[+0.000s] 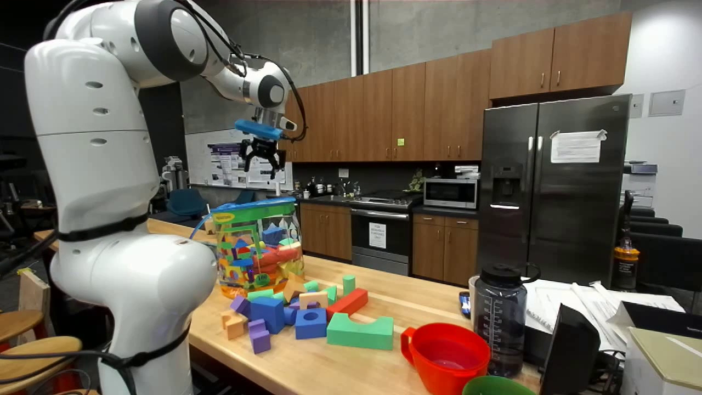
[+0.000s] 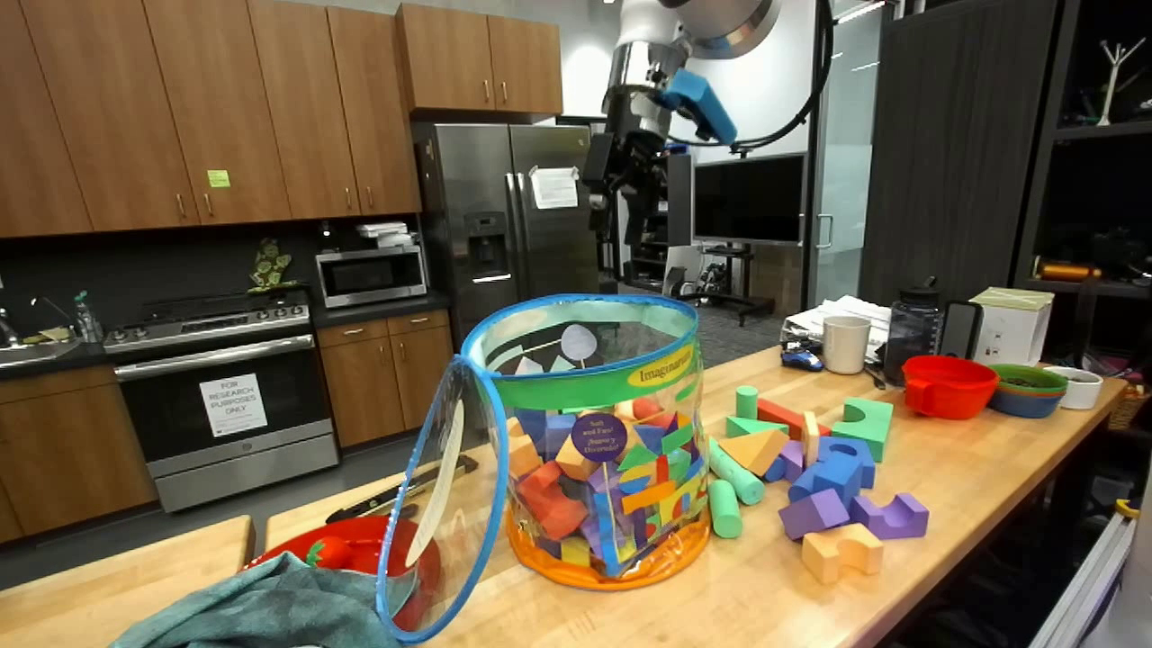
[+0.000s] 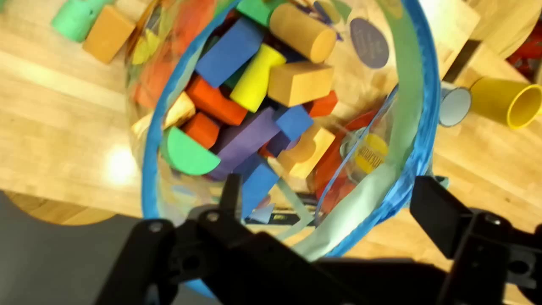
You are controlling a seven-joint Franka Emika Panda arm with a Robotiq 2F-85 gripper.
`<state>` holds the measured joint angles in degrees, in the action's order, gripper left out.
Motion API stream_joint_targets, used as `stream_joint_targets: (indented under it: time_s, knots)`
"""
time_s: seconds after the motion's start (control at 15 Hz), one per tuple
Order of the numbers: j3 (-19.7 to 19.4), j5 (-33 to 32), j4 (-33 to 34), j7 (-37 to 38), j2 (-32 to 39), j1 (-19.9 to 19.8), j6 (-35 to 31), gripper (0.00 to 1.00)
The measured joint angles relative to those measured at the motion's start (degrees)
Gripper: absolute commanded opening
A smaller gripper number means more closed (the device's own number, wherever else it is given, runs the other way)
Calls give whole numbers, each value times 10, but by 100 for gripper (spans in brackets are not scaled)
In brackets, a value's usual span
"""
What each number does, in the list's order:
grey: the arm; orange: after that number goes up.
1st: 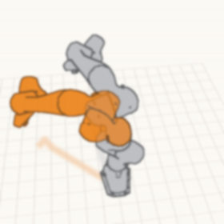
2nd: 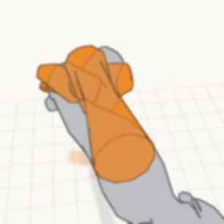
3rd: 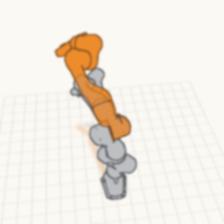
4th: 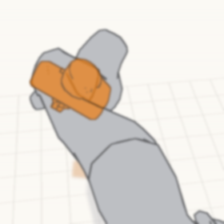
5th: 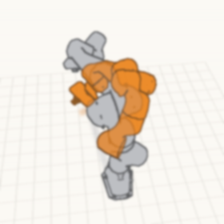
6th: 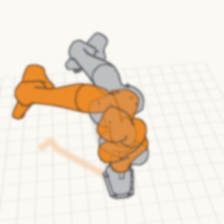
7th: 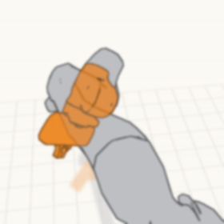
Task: Take the yellow block out of the bag
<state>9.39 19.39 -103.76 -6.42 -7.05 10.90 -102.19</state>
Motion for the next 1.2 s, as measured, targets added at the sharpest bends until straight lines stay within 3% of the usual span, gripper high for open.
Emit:
stream_joint_targets:
  time_s: [0.2,0.4,0.93,1.2]
  knots:
    - [18,14,-41,0,-1,15,13,100]
    - [39,3,-90,-14,0,29,-16,100]
    - [79,-160,-165,-87,25,56,-217,100]
    - [80,-187,-171,-138,41,58,-294,100]
